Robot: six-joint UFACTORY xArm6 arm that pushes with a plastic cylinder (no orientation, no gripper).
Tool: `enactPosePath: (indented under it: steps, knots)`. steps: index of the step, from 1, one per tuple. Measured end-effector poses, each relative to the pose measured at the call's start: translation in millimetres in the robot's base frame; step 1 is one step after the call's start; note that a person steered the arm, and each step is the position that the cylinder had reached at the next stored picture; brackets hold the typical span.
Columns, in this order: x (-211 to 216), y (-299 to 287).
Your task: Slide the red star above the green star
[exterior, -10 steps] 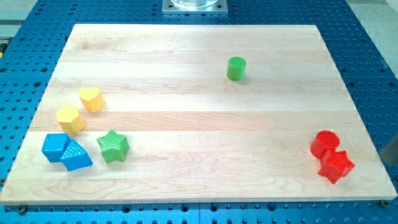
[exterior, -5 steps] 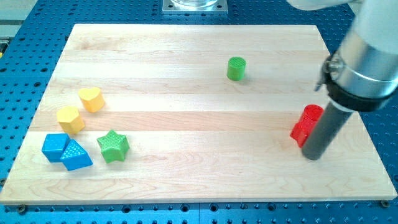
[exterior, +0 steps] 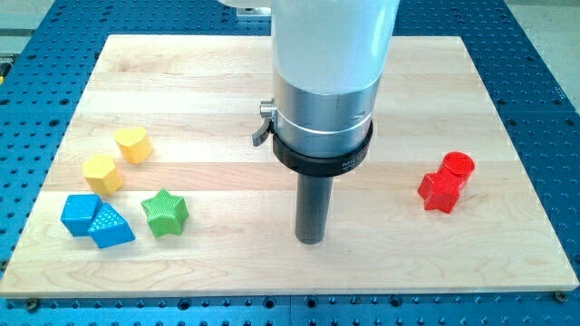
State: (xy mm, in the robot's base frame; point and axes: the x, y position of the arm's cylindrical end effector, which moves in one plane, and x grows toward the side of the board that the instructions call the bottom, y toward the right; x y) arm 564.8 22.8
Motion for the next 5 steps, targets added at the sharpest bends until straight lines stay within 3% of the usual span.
enactPosePath:
  steps: [2,5]
  knots:
    - [23,16]
    - [14,142]
